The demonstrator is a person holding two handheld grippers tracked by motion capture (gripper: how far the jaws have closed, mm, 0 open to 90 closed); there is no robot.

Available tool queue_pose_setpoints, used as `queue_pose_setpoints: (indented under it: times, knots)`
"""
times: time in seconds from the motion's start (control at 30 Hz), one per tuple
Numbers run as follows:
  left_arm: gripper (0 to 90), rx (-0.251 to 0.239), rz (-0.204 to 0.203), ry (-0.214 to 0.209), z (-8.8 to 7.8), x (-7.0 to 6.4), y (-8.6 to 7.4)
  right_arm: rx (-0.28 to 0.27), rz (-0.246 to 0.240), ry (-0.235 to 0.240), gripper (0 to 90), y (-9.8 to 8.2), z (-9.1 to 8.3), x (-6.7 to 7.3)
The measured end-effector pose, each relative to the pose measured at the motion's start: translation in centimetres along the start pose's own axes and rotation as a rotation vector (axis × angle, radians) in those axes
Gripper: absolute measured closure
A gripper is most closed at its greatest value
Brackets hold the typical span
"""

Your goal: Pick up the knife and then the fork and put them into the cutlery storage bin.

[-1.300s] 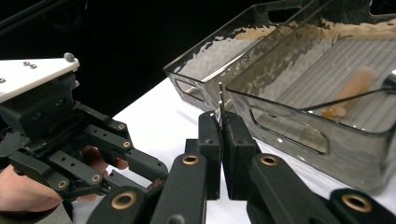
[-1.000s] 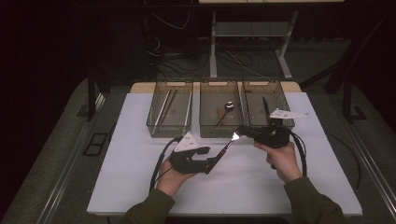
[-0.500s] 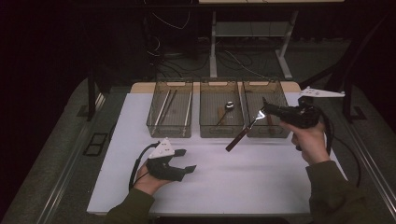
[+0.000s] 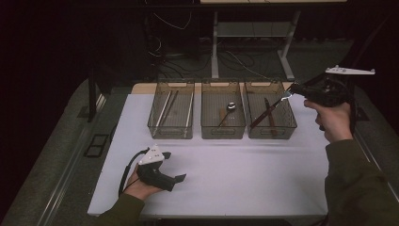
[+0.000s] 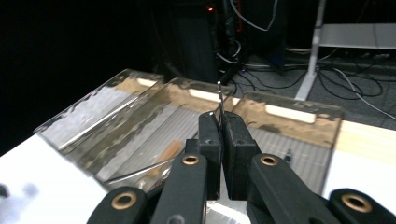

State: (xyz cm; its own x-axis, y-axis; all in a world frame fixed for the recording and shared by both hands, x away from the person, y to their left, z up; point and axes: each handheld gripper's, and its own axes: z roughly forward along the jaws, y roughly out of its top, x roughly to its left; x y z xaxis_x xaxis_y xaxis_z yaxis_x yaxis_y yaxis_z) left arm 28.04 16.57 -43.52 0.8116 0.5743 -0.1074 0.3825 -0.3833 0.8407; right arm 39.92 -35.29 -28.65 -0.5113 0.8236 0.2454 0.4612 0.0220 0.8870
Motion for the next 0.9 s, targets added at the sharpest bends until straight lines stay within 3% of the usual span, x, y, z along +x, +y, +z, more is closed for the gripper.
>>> queue_pose_setpoints:
  times: [0.17,0.37,0.6,0.7,0.9]
  knots:
    - [0.0,0.007,0.006,-0.01,0.2,-0.1,0.1,0.026,0.01,-0.067,87.6,0.5,0.9,-2.1]
    - [0.0,0.005,0.013,-0.033,0.3,-0.3,0.2,0.114,0.027,-0.109,87.6,-0.5,3.4,-3.7]
    - [0.0,0.009,0.011,-0.04,0.3,-0.4,0.3,0.224,0.049,-0.09,87.3,-2.2,7.0,-4.1]
    - [0.0,0.007,0.009,-0.043,0.3,-0.4,0.3,0.204,0.078,-0.077,86.5,-2.5,7.6,-4.4]
    - [0.0,0.012,0.013,-0.045,0.4,-0.5,0.4,0.257,0.05,-0.18,80.3,-3.3,8.9,-5.3]
